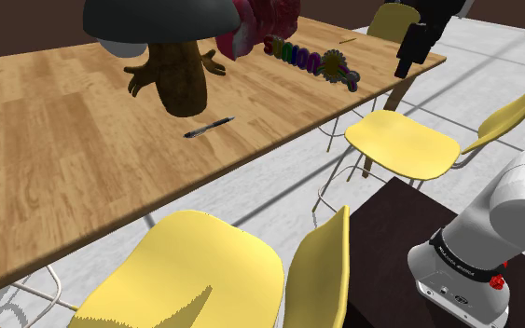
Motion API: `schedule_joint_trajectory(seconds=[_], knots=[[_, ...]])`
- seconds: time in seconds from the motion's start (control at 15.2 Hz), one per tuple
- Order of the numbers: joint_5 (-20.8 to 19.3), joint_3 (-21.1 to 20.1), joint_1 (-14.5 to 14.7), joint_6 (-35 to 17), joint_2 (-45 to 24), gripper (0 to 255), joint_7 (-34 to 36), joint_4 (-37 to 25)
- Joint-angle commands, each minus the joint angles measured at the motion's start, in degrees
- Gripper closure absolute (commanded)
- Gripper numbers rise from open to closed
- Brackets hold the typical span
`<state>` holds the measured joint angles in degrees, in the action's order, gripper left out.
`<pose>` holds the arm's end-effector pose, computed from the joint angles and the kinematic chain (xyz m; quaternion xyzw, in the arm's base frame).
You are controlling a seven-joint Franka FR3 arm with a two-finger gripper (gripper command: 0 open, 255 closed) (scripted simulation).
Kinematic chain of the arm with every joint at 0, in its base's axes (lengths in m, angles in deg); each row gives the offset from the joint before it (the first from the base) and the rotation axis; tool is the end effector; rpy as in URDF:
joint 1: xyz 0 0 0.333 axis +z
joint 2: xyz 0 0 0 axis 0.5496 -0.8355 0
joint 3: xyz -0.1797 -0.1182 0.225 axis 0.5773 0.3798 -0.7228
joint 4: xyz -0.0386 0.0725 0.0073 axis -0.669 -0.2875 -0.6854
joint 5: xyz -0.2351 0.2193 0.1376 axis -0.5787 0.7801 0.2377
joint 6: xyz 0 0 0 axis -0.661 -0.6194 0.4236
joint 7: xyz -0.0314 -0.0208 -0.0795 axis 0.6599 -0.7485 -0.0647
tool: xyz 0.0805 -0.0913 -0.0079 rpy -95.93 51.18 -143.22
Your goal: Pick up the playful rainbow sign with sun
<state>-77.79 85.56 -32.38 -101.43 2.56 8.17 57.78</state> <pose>0.2606 -0.0285 0.5733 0.9983 0.0376 0.0051 0.0438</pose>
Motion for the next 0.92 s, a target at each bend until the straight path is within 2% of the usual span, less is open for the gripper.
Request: schedule_joint_trajectory(seconds=[0.0,0.4,0.86], knots=[[0.0,0.0,0.0,0.0,0.0,0,0.0,0.0],[0.3,1.6,-0.1,-5.6,-14.1,0,-0.2,-8.5],[1.8,3.5,-0.1,-8.6,-30.3,0,-1.1,-21.7]])
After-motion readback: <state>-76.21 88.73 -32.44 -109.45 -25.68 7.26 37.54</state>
